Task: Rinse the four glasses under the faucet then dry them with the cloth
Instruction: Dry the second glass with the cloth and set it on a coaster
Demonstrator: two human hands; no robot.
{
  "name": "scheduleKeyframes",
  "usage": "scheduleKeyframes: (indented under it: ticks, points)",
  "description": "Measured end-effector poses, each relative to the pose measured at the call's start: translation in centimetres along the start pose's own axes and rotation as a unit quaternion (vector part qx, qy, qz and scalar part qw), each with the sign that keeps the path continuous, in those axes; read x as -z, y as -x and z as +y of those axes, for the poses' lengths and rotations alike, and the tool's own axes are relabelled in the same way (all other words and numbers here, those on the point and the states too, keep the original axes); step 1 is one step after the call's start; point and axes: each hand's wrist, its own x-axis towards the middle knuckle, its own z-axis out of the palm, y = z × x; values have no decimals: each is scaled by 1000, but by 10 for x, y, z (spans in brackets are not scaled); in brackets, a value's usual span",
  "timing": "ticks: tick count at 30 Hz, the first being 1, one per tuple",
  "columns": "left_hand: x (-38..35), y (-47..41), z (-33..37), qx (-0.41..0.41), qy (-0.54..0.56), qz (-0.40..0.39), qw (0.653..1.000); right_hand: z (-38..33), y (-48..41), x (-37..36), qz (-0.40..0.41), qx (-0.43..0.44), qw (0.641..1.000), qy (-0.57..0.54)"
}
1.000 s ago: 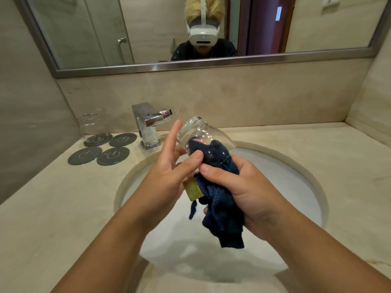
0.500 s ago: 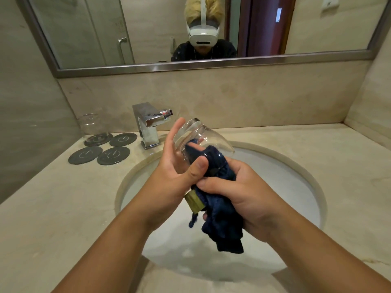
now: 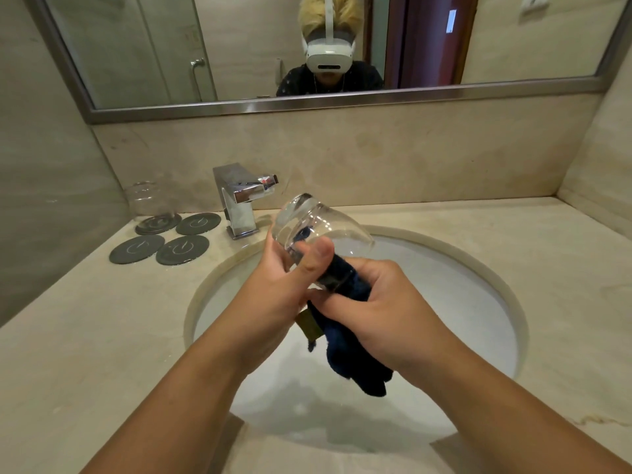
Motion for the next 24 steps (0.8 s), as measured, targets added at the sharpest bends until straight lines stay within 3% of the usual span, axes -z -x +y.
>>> scheduleKeyframes:
  ticks: [7,9,12,15,19,24]
  points:
    - [6,0,5,-28,11,-18,999,-9,0,6,-32,-68,983,-167]
    - [5,-1,4,-38,13,-18,999,-7,-2,6,-3,-58,985,-163]
    - [-1,1,3,-32,18,-16,999,0,-3,2,48,-23,996,-71]
    - [-6,1,2,-23,5,-5,1000,2,-1,-1,55,-6,998,-14]
    - [-7,0,0,-26,-23,27,999,2,1,-4,17,3,999,-39]
    - [0,1,3,-29,4,-11,999,-1,-2,3,-11,-44,989,-138]
